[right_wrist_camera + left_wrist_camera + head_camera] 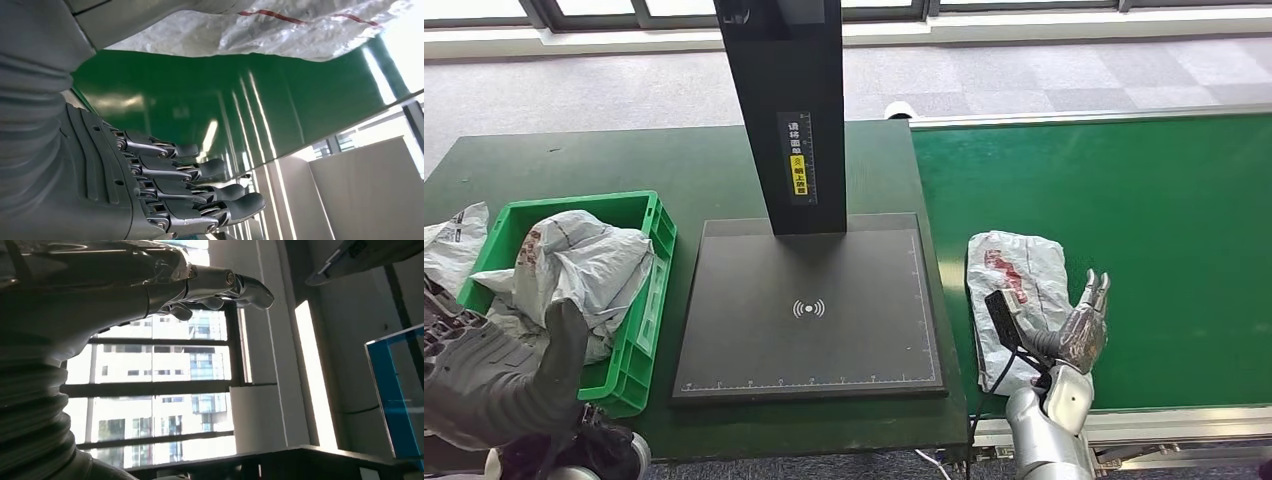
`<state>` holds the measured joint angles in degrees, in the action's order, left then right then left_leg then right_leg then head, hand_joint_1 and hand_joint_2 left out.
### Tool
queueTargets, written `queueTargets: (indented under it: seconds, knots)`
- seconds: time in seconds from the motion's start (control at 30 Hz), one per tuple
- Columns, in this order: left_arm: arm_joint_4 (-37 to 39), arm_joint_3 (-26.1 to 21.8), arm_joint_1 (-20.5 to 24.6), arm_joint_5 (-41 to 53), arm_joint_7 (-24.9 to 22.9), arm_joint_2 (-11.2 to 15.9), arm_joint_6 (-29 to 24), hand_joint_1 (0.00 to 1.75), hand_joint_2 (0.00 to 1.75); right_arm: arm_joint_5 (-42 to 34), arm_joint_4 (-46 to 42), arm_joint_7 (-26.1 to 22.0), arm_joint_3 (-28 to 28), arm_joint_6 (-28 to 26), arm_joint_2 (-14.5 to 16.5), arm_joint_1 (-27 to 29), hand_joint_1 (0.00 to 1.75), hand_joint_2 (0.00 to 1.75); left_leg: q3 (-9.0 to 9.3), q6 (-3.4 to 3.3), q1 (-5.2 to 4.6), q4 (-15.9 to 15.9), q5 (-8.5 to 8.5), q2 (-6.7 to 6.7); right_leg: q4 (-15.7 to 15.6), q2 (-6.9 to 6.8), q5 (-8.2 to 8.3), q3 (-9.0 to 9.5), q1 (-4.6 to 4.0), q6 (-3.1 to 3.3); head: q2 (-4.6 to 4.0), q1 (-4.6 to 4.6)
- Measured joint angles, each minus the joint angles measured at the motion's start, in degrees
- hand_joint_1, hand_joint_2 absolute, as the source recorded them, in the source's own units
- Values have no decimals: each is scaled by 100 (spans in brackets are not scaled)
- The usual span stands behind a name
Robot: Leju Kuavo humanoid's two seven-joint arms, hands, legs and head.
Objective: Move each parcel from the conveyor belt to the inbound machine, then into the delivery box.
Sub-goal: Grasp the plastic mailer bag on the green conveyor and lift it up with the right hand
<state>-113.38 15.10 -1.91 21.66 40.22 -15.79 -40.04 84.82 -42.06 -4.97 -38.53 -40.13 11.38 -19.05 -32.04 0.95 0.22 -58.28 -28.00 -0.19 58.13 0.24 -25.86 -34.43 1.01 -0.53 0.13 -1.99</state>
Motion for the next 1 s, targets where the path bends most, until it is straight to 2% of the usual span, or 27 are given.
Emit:
queueTargets:
  seconds: [0.2, 0.4, 0.53, 0.83, 0.87, 0.9, 0.97, 1.0]
  knots:
    - [2, 239, -40, -635, -1, 326, 0, 0, 175, 283, 1046, 754, 9, 237, -283, -244, 0, 175, 0, 0, 0, -1, 1, -1, 0, -1, 1, 2, 2, 0, 0, 0]
    - [13, 379, -50, -594, -1, 478, 0, 0, 175, 363, 1668, 1200, 57, 1035, -441, -454, 0, 175, 0, 0, 0, -1, 0, 0, 0, -1, 1, 2, 3, 0, 0, 0]
    - [36, 422, -70, -587, -1, 522, 0, 0, 175, 379, 1872, 1261, 96, 1308, -493, -557, 0, 175, 4, 0, 0, -1, 0, 1, 0, 2, 0, 3, 1, 0, 0, 0]
    - [49, 473, -90, -583, -1, 561, 0, 0, 175, 379, 2074, 1271, 164, 1332, -530, -670, 0, 175, 21, -1, 0, -2, 1, 3, 0, 1, 1, 20, 2, -1, 0, 0]
    - [49, 474, -90, -583, -1, 564, 0, 0, 175, 379, 2086, 1271, 171, 1341, -532, -676, 6, 175, 22, -1, 0, -2, 1, 4, 0, 1, 1, 22, 2, -1, 0, 0]
    - [49, 474, -90, -583, -1, 568, 0, 0, 175, 379, 2097, 1270, 175, 1368, -533, -682, 33, 175, 24, -1, 0, -2, 1, 4, 0, 1, 1, 24, 2, -1, 0, 0]
    - [49, 476, -91, -583, -1, 576, 0, 0, 175, 379, 2119, 1262, 182, 1454, -534, -693, 120, 175, 26, -1, 0, -2, 1, 4, -1, 1, 1, 27, 2, -1, 0, 0]
    - [50, 477, -91, -583, -1, 580, 0, 0, 175, 379, 2128, 1252, 187, 1504, -535, -696, 158, 175, 28, -1, 0, -2, 1, 4, -1, 1, 1, 28, 2, -1, 0, 0]
